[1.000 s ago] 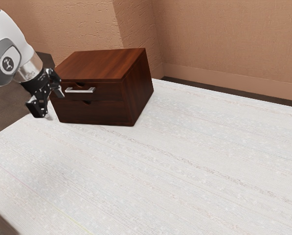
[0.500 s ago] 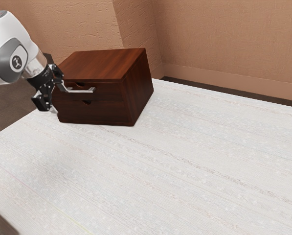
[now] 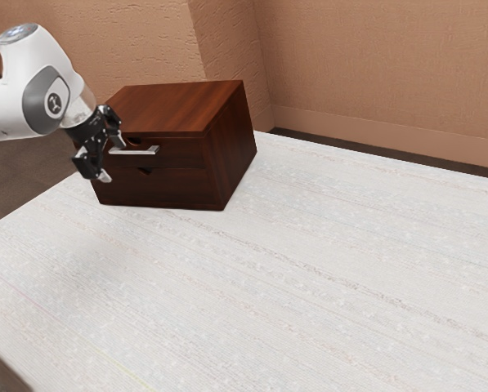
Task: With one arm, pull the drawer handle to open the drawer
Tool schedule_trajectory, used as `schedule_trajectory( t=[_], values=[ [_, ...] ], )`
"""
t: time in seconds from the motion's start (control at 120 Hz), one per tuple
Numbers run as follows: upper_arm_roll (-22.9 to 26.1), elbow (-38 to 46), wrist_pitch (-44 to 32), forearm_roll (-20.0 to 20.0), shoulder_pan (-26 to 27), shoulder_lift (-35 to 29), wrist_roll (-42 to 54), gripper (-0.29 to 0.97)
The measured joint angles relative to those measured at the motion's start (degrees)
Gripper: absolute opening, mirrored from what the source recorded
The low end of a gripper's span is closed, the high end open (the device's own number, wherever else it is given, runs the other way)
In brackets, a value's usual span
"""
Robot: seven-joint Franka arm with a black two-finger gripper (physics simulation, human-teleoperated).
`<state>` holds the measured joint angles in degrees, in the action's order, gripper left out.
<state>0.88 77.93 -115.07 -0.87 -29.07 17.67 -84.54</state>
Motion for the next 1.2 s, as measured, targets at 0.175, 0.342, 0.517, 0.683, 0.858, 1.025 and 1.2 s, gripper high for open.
schedule_trajectory(
  t=[0.175, 0.342, 0.517, 0.683, 0.858, 1.025, 1.2],
  values=[
    [0.1, -4.3, 0.0, 0.0, -0.1, 3.6, 0.8, 0.68],
    [0.6, -5.5, 0.0, -0.1, -1.2, 4.7, 1.6, 0.68],
    [1.5, -6.3, -1.1, -0.1, -1.6, 5.9, 2.3, 0.68],
    [1.6, -6.8, -1.9, -0.1, -1.6, 6.5, 2.8, 0.68],
    [2.2, -6.9, -2.9, 0.0, -1.6, 7.0, 3.3, 0.68],
    [2.3, -6.7, -3.8, -0.1, -1.5, 7.4, 3.8, 0.68],
    [2.3, -6.5, -4.2, -0.1, -1.5, 7.4, 4.1, 0.66]
  ],
)
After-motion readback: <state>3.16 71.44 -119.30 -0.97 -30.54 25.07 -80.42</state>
